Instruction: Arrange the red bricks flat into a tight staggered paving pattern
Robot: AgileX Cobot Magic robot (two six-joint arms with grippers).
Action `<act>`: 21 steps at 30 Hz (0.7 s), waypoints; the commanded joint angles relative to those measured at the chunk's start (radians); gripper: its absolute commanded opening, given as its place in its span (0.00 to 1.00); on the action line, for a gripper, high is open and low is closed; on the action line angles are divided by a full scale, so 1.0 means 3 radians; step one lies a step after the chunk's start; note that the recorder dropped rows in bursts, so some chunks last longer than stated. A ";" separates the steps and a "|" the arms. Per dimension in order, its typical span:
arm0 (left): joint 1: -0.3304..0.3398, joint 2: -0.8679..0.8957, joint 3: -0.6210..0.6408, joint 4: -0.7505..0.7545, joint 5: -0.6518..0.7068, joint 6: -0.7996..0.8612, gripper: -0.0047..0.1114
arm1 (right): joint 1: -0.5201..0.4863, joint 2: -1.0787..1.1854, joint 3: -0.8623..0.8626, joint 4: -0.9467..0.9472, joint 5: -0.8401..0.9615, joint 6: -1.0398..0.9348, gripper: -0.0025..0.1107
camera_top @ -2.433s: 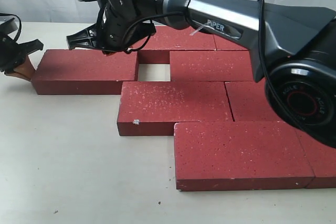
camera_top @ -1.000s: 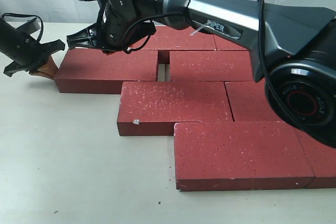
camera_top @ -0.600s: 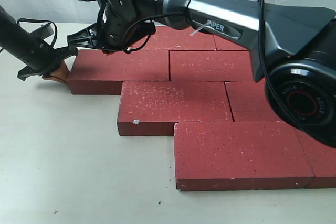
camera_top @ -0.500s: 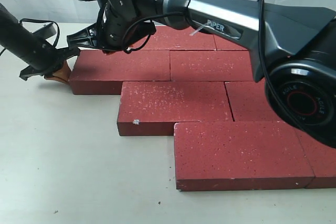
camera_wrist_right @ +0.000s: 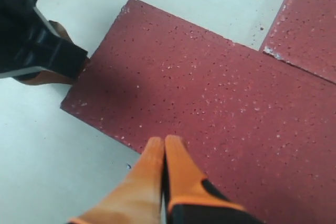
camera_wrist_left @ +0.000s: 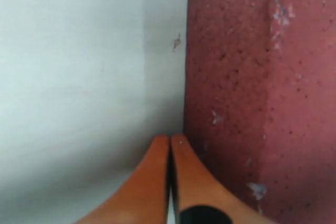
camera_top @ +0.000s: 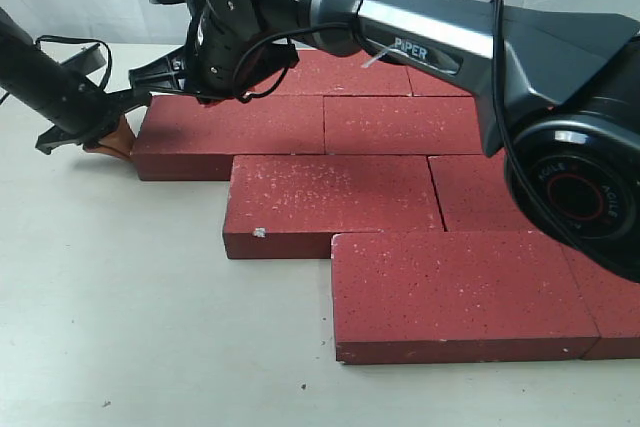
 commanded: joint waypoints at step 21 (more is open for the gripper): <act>0.0188 -0.0687 0.0263 0.0187 -0.0037 -0.0023 0.04 | -0.0013 -0.0045 -0.0004 0.0179 0.0626 -0.0117 0.02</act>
